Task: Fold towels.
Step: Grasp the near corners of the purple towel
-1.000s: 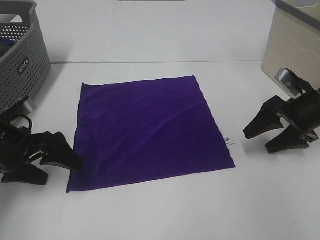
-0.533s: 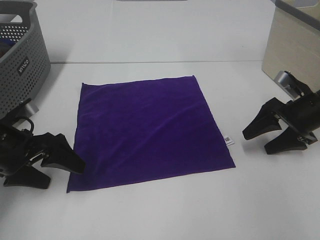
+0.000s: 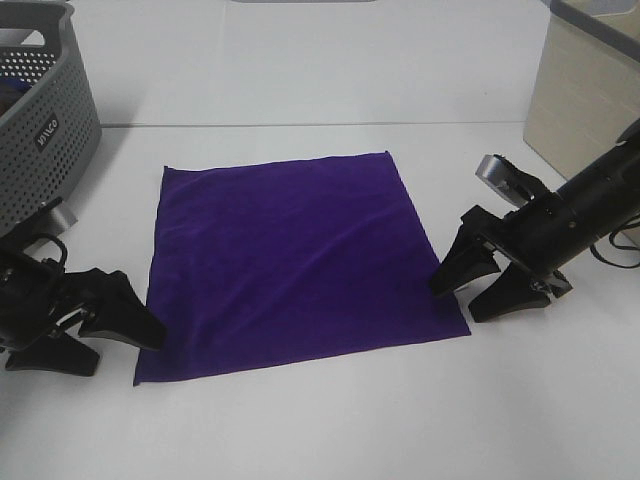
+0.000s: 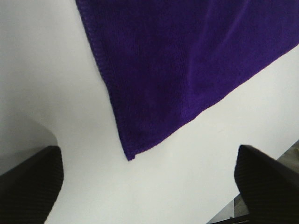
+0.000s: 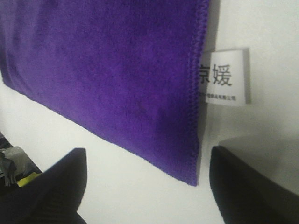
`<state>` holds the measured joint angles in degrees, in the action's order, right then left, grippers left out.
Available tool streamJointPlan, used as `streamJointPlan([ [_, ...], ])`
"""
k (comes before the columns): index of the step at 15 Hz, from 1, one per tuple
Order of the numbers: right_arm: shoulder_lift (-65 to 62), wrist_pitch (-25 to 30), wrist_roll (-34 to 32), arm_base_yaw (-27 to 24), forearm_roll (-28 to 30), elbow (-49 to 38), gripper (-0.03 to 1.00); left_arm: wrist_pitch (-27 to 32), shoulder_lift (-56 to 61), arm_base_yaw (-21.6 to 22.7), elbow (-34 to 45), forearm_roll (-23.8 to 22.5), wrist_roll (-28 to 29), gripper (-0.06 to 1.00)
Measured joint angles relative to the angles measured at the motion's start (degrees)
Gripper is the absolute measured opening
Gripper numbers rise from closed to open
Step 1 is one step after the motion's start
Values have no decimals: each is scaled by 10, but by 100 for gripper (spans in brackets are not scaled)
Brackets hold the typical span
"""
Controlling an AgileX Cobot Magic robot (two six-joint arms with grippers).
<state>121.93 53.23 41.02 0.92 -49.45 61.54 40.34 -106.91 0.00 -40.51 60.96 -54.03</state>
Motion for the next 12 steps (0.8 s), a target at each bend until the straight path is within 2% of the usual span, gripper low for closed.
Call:
streamJointPlan([
  [2, -2, -10, -48, 9, 17, 2, 72, -2, 0, 0, -4, -19, 27, 90],
  [5, -2, -13, -63, 9, 18, 2, 71, -2, -1, -13, -24, -73, 73, 90],
  [8, -3, -13, -64, 10, 21, 2, 71, 1, -24, -66, -78, -150, 162, 88],
  [11, -3, -16, -76, 11, 21, 2, 71, 38, -66, -103, -143, -183, 236, 84],
  [12, -3, -28, -91, 28, 41, 6, 67, 71, -101, -135, -200, -184, 254, 81],
])
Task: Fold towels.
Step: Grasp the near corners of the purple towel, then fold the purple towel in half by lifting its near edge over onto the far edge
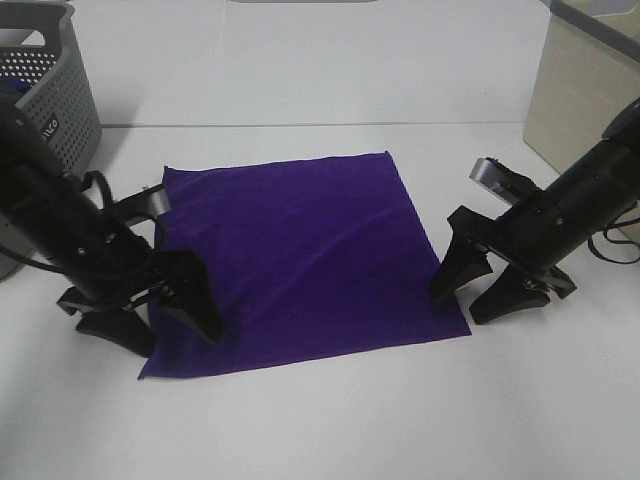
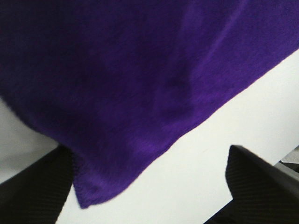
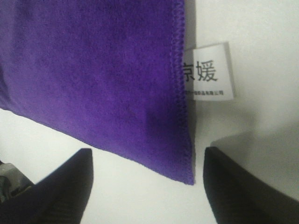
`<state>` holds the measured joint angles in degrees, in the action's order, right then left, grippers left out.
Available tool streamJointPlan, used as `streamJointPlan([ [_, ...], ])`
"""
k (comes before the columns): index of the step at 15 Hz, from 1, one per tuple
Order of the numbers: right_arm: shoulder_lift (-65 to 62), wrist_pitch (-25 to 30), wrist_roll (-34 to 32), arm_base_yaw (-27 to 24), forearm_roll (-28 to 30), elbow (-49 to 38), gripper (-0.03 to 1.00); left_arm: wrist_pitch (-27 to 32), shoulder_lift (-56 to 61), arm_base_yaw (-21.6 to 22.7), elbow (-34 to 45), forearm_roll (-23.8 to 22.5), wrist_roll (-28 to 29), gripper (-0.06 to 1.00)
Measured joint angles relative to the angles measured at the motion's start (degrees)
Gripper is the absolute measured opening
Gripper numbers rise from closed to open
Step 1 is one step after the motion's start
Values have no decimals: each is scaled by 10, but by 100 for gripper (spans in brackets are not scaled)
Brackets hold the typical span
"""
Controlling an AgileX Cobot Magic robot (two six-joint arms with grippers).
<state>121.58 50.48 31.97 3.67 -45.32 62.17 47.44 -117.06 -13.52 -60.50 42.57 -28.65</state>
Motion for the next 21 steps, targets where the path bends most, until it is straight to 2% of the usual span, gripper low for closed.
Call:
streamJointPlan([
  [3, 25, 3, -15, 52, 28, 50, 59, 56, -62, -40, -99, -1, 44, 76],
  [5, 59, 29, -58, 90, 81, 125, 47, 94, -110, -60, -176, -3, 86, 63],
  [6, 75, 48, -89, 101, 118, 160, 34, 110, -132, -68, -209, -10, 103, 51],
  [8, 92, 76, -123, 109, 165, 198, 8, 121, -156, -76, -247, -28, 115, 17],
  [9, 93, 82, -126, 111, 172, 205, 2, 122, -161, -78, -257, -33, 115, 5],
  [12, 96, 93, -137, 112, 175, 214, 3, 120, -164, -80, -269, -44, 115, 2],
  [14, 85, 92, -137, 112, 173, 214, 3, 124, -156, -81, -270, -67, 112, 2],
  [16, 66, 66, -138, 112, 180, 206, 3, 125, -133, -81, -270, -98, 112, 2],
  [18, 35, 48, -138, 112, 190, 212, 3, 124, -91, -81, -270, -104, 112, 2],
  [21, 4, 47, -138, 112, 180, 279, 3, 104, -42, -81, -271, -147, 144, 2],
])
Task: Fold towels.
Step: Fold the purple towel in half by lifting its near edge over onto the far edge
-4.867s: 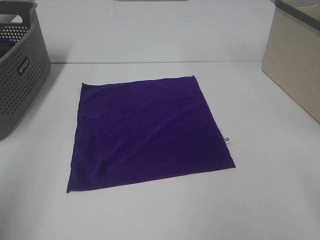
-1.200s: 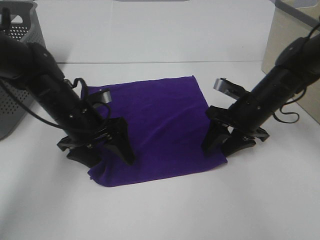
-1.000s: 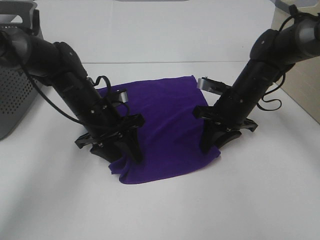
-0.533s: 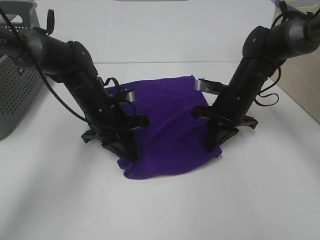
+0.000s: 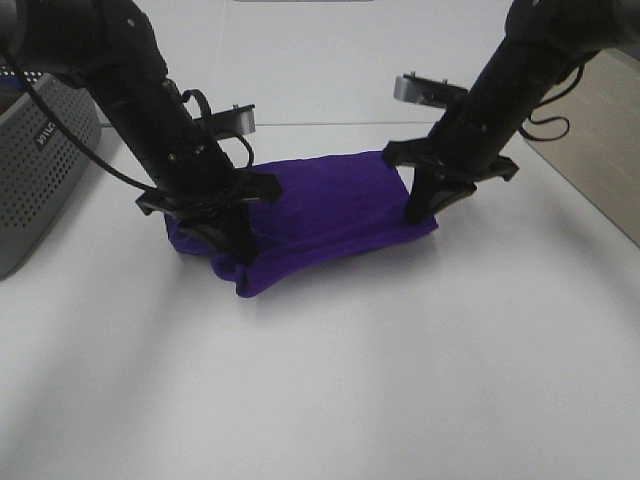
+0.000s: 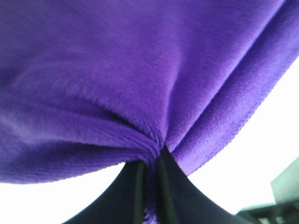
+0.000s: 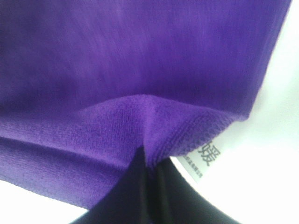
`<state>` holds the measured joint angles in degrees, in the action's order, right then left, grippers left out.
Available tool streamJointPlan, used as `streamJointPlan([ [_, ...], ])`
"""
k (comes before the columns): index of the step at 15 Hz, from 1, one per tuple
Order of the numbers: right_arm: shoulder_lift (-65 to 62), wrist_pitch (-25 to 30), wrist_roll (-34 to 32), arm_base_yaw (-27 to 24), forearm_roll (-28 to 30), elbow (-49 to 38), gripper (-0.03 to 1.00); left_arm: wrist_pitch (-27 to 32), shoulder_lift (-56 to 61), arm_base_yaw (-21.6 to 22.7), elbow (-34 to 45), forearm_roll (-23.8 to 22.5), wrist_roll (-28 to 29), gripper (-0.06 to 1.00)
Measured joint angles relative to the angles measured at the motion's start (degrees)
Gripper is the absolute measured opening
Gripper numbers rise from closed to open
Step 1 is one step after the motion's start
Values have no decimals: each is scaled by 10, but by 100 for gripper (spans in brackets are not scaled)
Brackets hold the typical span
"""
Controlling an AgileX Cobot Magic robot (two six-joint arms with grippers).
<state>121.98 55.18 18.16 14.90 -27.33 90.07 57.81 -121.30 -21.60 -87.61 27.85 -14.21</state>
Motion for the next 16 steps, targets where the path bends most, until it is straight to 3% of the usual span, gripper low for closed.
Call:
streamJointPlan([
  [3, 14, 1, 0, 1, -2, 74, 3, -40, 11, 14, -19, -34, 24, 2],
  [7, 114, -9, -2, 6, -16, 269, 3, -115, 3, 85, -73, -30, 22, 1],
  [11, 207, -22, -10, 6, -13, 390, 3, -156, -56, 91, -111, -30, 2, 2],
  [16, 254, -29, -10, 6, -8, 412, 7, -213, -113, 92, -125, -32, -1, 6],
])
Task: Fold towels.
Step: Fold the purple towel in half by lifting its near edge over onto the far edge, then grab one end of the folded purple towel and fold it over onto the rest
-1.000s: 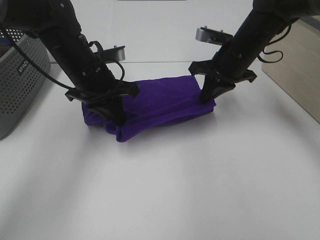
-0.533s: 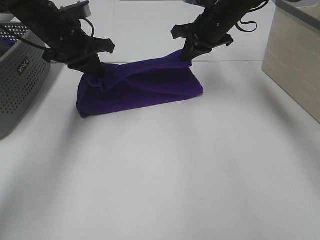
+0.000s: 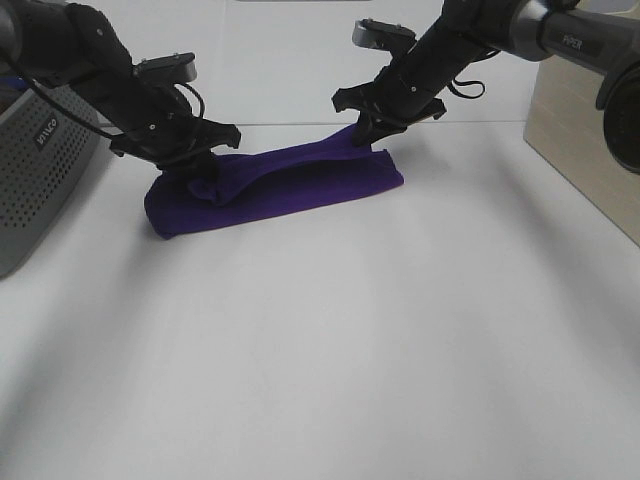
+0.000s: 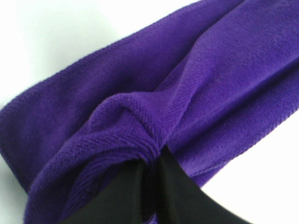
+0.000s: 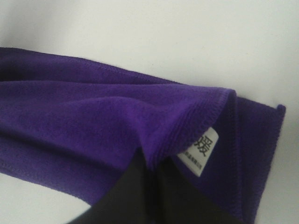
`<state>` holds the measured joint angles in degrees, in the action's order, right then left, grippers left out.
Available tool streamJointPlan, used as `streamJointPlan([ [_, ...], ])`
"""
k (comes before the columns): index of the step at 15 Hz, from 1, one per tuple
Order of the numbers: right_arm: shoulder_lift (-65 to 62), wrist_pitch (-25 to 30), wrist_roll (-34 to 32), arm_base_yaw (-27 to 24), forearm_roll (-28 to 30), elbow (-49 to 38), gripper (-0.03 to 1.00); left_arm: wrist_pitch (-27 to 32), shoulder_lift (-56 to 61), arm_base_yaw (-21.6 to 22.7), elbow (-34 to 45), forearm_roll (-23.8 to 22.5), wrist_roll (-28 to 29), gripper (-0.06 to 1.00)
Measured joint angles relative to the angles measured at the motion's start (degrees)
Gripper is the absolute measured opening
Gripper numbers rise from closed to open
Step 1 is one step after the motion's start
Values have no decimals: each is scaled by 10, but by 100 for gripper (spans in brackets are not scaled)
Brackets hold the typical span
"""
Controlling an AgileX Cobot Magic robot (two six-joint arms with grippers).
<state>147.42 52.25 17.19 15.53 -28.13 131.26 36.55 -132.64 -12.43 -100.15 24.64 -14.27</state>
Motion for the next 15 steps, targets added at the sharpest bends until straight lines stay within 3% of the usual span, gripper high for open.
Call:
streamJointPlan([
  [1, 0, -3, 0, -1, 5, 0, 10, -2, -3, 1, -7, -3, -1, 10],
  [4, 0, -3, 0, -2, 29, 1, 66, 15, -2, 2, -11, -13, -1, 65],
  [5, 0, 18, -1, -2, 42, 1, 81, 40, 3, 2, -11, -13, -1, 73],
  [8, -8, 91, -1, -2, 89, 13, 95, 120, 22, 2, -32, -24, 6, 78],
  [10, -35, 152, -1, -2, 111, 33, 96, 190, 26, 4, -61, -72, 53, 78],
  [13, -82, 170, -15, -2, 122, 42, 96, 253, 26, 13, -77, -159, 111, 78],
  [15, -95, 171, -37, -2, 123, 43, 96, 252, 21, 39, -78, -155, 115, 78],
])
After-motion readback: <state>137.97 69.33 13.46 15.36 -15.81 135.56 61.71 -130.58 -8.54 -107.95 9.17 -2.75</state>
